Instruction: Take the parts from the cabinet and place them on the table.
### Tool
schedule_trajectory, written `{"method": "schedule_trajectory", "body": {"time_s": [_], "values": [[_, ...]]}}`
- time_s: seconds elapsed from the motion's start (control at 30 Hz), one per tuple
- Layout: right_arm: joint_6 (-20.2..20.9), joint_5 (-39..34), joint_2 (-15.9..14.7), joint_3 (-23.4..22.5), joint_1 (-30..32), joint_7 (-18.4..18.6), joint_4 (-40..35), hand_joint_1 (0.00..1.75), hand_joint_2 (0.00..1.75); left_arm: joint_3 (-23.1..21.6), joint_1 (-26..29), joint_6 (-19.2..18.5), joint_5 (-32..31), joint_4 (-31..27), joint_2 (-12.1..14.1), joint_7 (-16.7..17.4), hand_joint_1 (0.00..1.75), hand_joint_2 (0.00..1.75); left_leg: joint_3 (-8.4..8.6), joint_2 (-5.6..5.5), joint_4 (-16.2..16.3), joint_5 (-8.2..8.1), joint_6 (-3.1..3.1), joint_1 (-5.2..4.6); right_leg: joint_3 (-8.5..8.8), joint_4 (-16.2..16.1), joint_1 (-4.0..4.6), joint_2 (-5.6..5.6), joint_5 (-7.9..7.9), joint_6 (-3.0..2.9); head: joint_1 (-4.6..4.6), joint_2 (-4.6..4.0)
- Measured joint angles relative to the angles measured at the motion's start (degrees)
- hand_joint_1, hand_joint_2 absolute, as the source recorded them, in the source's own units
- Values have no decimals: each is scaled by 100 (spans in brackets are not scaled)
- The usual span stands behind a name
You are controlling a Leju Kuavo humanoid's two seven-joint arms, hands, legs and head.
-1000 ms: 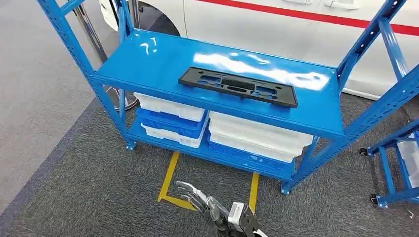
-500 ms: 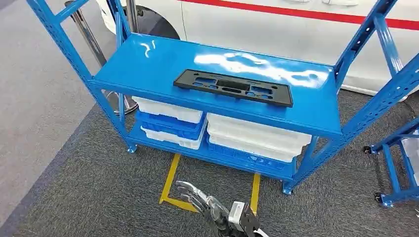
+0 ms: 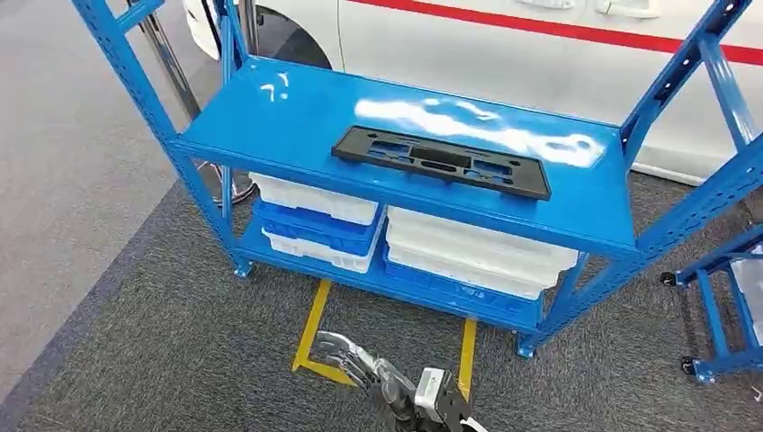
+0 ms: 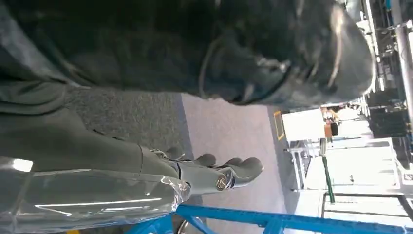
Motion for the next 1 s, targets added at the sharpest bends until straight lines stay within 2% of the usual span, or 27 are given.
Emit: {"method": "schedule_trajectory", "body": {"time_s": [0.03, 0.07, 0.1, 0.13, 0.17, 0.23, 0.27, 0.3, 0.37, 0.4, 0.43, 0.47, 0.5, 0.57, 0.6, 0.63, 0.67, 0.73, 0.77, 0.8, 0.9, 0.93, 0.97, 1.0], "values": [[-2, 0, 0, -2, 5, 2, 4, 0, 0, 2, 0, 0, 2, 0, -2, 0, 0, 0, 1, 2, 0, -5, 8, -7, -246, 488, -4, 0, -207, 16, -2, 0], [0, 0, -2, 0, 9, 2, 9, 0, 0, 2, 3, 0, 2, 0, -2, 0, 0, 0, 0, 4, 2, -13, 20, -12, -474, 899, -2, 0, -330, 24, 0, 0], [0, 0, -2, 0, 11, 2, 15, 0, 0, 2, 5, 0, 2, 0, -2, 0, 0, 0, 7, 3, 3, -17, 22, -15, -602, 1094, -3, 0, -313, 24, -2, 0], [2, 0, -4, 0, 10, 2, 15, 0, 0, 2, 5, 0, 2, 0, -2, 0, 0, 0, 21, -4, 3, -25, 18, -16, -580, 994, -2, 0, -167, 14, -2, 0], [4, 0, -4, 0, 8, 2, 15, 0, 0, 2, 3, -2, 2, 0, -2, 0, 0, 0, 46, -15, 3, -42, 16, -16, -435, 643, 0, 0, 95, -9, -2, 0], [9, -2, -4, 0, 4, 0, 15, 0, 0, 2, 2, -17, 2, 0, -7, 0, 0, 0, 119, -33, 2, -84, -21, -16, 52, -402, 8, 4, 642, -82, 0, 0], [9, -2, -4, 0, -4, 2, 15, 0, 0, 0, 1, -31, 4, 2, -9, 0, 0, 0, 124, -33, 1, -101, -48, -35, 156, -574, 40, 19, 548, -106, -2, 0], [11, -7, -4, -2, -7, -2, 13, 0, 0, 0, -6, -42, 7, 0, -9, 0, 0, 0, 106, -37, 21, -114, -77, -49, 152, -675, 62, 19, 552, -119, 0, 0], [11, -7, -4, -2, -3, -2, 15, 0, 0, 2, -4, -46, 15, 0, -9, 0, 0, 0, 106, -23, -15, -107, -138, -35, 138, -638, 74, 31, 541, -139, -2, 0], [11, -7, -4, -2, -4, -2, 15, 0, 0, 2, -8, -48, 17, 0, -9, 0, 0, 0, 131, -19, -37, -110, -183, -48, 148, -675, 66, 40, 552, -165, -2, 0], [11, -7, 2, 0, -3, -2, 13, 0, 0, 2, -10, -52, 15, 0, -7, 0, 0, 0, 130, -16, -3, -168, -207, -31, 213, -755, -2, 23, 579, -205, -9, 0], [13, -7, 2, 0, -7, -2, 13, 0, 0, 2, -10, -55, 17, 0, -7, 0, 0, 0, 61, -6, 170, -281, -217, -47, 247, -787, 8, 21, 576, -237, -2, 0], [15, -7, 2, 0, -19, -2, 13, 0, 0, 2, -15, -59, 17, 0, -7, 0, 0, 0, -114, -9, 522, -467, -225, -38, 257, -787, 10, 4, 570, -277, -9, 0], [24, -7, 2, 0, -15, -2, 15, 0, 0, 2, -7, -59, 17, 0, -7, 0, 0, 0, -604, -7, 1437, -831, -257, -36, 264, -777, 28, -12, 546, -312, -4, 0], [28, -7, 2, 0, -15, -2, 15, 0, 0, 2, 4, -61, 17, 2, -7, 0, 0, 0, -772, -6, 1711, -866, -269, -32, 266, -769, 35, -11, 537, -322, -7, 0], [33, -7, 2, 0, -15, -2, 15, 0, 0, 2, 15, -63, 17, 2, -7, 0, 0, 0, -807, -6, 1697, -732, -273, -29, 279, -759, 37, -3, 519, -318, -4, 0], [37, -7, 2, 0, -15, -2, 15, 0, 0, 2, 17, -63, 18, 2, -7, 0, 0, 0, -709, -5, 1425, -497, -267, -27, 299, -745, 37, 7, 495, -314, -7, 0], [48, -7, 2, 0, -17, -2, 15, 0, 0, 2, 7, -63, 17, 0, -2, 0, 0, 0, -244, -1, 394, 96, -225, -28, 368, -710, 38, 17, 427, -280, -7, 0], [55, -7, 2, 0, -17, -2, 15, 0, 0, 2, 7, -63, 18, 2, 0, 0, 0, 0, -115, 7, 142, 62, -182, -36, 374, -701, 42, 16, 400, -256, 0, 0], [59, -7, 2, 0, -23, -2, 15, 0, 0, 2, -4, -66, 17, 0, 0, 0, 0, 0, -76, 3, 25, 41, -166, -69, 349, -656, 86, 17, 380, -219, -4, 0], [72, -9, 2, 2, -22, -2, 15, 0, 0, 2, 5, -66, 20, 0, 7, 0, 0, 0, -107, -10, 56, 37, -113, -84, 357, -716, 64, 15, 400, -149, -2, 0], [74, -9, 0, 2, -27, -2, 13, 0, 0, 2, 6, -68, 20, 0, 7, 0, 0, 0, -59, -4, -27, 71, -59, -8, 351, -687, 86, 19, 353, -107, -11, 0], [74, -9, 0, 2, -28, -2, 13, 0, 0, 2, 3, -68, 20, 0, 5, 0, 0, 0, -29, -4, -59, 76, -38, -15, 315, -567, 68, 20, 278, -80, 8, 0], [81, -9, 0, 2, -38, -2, 13, 0, 0, 2, -6, -68, 18, 0, 5, 0, 0, 0, -19, 2, -67, 70, 0, -14, 168, -269, 60, 24, 101, -64, 2, 0]]}}
